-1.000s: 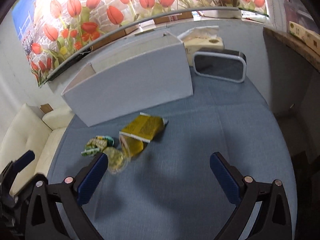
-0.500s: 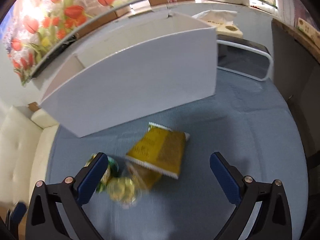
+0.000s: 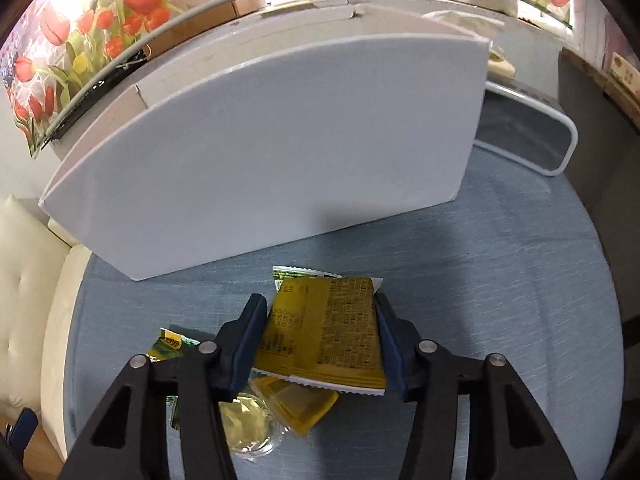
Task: Organize snacks
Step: 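Grasp a yellow snack packet with the right gripper from the table, then grasp the green pea snack bag with the left gripper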
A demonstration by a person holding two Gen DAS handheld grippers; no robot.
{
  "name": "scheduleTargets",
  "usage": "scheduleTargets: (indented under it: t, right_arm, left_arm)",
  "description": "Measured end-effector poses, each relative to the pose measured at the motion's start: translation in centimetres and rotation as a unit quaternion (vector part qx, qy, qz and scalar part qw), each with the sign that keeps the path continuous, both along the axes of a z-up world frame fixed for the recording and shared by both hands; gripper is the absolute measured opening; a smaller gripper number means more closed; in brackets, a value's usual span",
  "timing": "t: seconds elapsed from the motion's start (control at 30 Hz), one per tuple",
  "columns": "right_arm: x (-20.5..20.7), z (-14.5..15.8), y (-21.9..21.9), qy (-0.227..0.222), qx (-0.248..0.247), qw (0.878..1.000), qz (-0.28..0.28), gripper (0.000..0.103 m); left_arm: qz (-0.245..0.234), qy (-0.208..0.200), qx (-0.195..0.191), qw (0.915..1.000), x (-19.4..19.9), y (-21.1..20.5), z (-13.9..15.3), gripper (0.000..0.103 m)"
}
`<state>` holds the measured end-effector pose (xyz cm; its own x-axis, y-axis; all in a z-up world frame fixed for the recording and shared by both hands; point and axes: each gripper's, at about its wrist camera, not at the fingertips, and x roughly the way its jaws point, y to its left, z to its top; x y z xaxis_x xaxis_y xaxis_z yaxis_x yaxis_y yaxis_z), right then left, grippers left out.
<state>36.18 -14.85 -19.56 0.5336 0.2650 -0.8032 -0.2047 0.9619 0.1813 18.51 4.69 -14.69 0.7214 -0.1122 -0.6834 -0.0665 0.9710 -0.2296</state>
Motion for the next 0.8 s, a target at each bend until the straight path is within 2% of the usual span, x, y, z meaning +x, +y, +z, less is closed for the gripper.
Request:
scheduleTargets:
  t: [0.13,0.43,0.67,0.8]
  right_arm:
    - [-2.1,1.9,-1.3,-0.032,0.004,0.999,0.018,0.057]
    - [-9.8,5.8,-3.4,-0.115,-0.003,0.991,0.060,0.056]
    - [-13.7,6.2,-6.2,-0.133,0.015,0.990,0.050,0.056]
    - [-15.2,6.1,-7.5,-0.133,0.025,0.990,0.045,0.056]
  left_arm:
    - [-0.009,0.000,0.008,0.9999,0.7,-1.0,0.2,0.103]
    - [-0.043,-0.014,0.039,0.9982,1.7,-4.9,1.8,0.103]
    - [-0.047,0.007,0.058,0.9972,5.1,-7.4,1.0,0.103]
    - [-0.037,0.030,0.045,0.9979,8.6,-7.7,-0.3,0.103]
